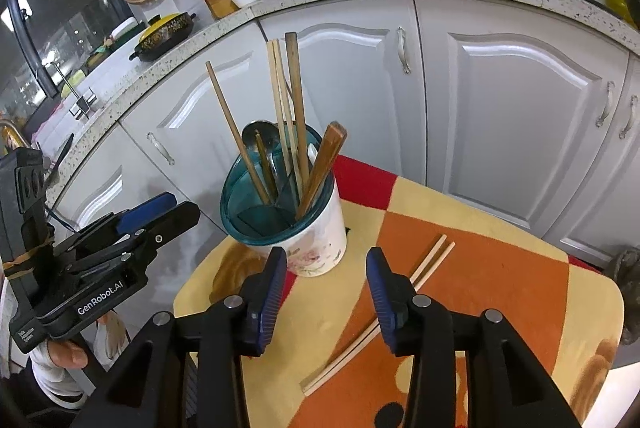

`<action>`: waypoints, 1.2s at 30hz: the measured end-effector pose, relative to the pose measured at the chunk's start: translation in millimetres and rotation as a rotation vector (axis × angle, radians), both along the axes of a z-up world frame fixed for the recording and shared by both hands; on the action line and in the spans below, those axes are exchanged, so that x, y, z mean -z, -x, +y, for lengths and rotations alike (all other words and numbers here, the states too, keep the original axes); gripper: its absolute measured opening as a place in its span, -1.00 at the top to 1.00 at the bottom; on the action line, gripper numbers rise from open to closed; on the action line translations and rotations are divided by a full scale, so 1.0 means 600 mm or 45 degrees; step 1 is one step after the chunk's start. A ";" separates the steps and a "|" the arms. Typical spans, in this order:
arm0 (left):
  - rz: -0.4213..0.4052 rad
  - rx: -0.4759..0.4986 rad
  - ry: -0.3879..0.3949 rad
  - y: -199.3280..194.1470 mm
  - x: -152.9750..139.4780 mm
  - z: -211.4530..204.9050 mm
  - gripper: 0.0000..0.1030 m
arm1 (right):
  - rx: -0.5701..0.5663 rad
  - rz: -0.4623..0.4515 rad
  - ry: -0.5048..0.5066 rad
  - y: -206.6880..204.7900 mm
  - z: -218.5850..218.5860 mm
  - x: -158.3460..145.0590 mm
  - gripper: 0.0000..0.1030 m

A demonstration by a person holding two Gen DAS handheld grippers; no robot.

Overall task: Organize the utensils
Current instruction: 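Open and withdraw both tools from the cup back over the cloth, then close the left tool on a thin wooden chopstick while the right tool grasps the other chopstick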

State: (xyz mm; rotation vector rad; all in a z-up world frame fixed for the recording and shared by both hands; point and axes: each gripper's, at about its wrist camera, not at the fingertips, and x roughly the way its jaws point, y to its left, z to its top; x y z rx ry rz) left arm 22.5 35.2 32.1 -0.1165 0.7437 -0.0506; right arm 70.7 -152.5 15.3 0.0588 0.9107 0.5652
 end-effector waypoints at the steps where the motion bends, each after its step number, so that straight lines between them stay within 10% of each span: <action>1: 0.000 0.001 -0.003 0.002 0.001 -0.002 0.16 | 0.001 0.001 0.003 0.002 -0.001 0.001 0.23; 12: 0.005 0.029 -0.010 0.022 0.008 -0.018 0.16 | 0.009 0.028 0.032 0.023 -0.017 0.021 0.19; 23: 0.068 0.054 0.025 0.048 0.044 -0.017 0.15 | 0.142 0.262 0.176 -0.012 -0.068 0.175 0.19; 36: 0.174 0.070 0.039 0.043 0.094 -0.023 0.16 | 0.204 0.306 0.234 -0.088 -0.042 0.231 0.21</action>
